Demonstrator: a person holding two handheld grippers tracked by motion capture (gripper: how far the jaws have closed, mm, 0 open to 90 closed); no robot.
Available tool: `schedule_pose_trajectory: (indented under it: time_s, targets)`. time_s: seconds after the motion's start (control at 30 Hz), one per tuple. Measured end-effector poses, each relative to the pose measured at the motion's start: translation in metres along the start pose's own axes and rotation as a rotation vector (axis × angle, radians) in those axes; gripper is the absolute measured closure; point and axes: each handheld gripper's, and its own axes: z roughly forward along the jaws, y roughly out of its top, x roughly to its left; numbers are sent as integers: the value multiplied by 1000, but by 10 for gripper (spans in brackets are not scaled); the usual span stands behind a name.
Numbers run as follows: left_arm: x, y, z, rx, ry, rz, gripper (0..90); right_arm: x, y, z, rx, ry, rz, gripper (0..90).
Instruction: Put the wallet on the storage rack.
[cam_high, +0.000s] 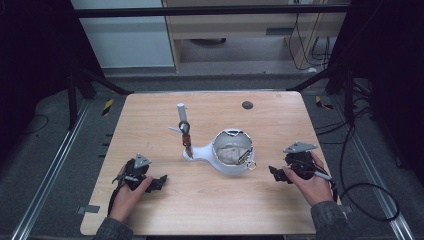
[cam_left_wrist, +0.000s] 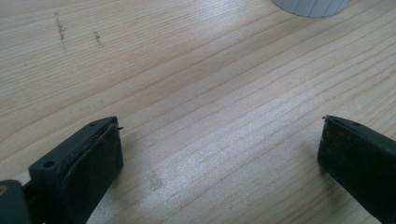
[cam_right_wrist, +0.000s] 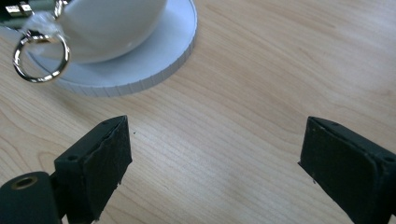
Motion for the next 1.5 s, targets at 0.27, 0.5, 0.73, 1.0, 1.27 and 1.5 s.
schedule_pose_trajectory:
  time_s: [0.27,0.5,0.73,1.0,1.27,1.5]
  targets:
    - [0,0,0,2,0,2,0,0,-18,15,30,24,40,61]
    - [0,0,0,0,0,-1,0,-2,-31,32,35,5,59,59]
    - [0,0,0,0,1,2,0,-14,-35,38,1,-23,111,78]
    - [0,0,0,1,0,0,0,-20,-36,40,-40,-31,148,89]
    - [0,0,0,0,0,-1,0,-21,-41,46,-41,-39,168,73]
    - [0,0,0,0,0,3,0,-17,-43,49,-36,-52,168,38]
